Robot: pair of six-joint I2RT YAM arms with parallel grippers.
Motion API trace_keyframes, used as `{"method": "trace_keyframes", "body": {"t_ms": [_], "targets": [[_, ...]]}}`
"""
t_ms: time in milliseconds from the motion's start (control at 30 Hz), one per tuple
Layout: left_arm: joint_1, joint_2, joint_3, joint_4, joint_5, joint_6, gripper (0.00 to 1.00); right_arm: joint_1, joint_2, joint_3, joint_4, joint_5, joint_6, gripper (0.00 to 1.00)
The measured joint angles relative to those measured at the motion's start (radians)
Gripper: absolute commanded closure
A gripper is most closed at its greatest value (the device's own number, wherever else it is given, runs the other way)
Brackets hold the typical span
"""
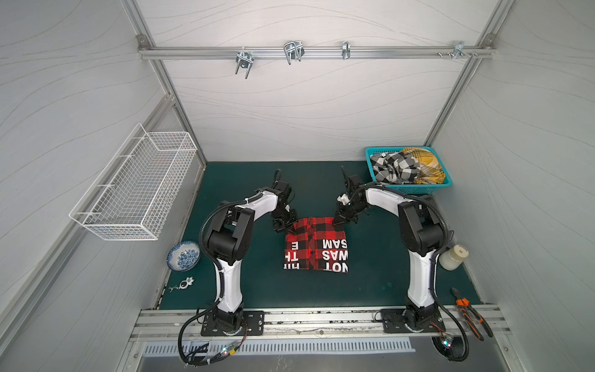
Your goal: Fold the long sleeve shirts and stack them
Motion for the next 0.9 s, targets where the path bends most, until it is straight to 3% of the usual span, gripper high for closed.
{"method": "trace_keyframes", "body": {"t_ms": [133,300,433,600,900], "targets": [[-0.004,-0.065,0.025,-0.047,-0.005,-0.004,1.00,0.005,-0.088,-0.031,-0.032,0.008,-0.008,0.88],[-0.037,-0.199,0.069,-0.055,0.009,-0.024,1.00,0.035,-0.306,-0.142,-0.056,0.018,-0.012,0.84],[-0.075,-0.304,-0.009,0.000,0.058,-0.069,1.00,0.102,-0.431,-0.257,-0.057,0.018,0.010,0.84],[-0.109,-0.303,-0.141,0.046,0.121,-0.111,1.00,0.174,-0.445,-0.391,-0.034,0.013,0.056,0.83],[-0.115,-0.178,-0.224,0.092,0.143,-0.122,1.00,0.178,-0.359,-0.494,0.050,0.011,0.108,0.84]]}}
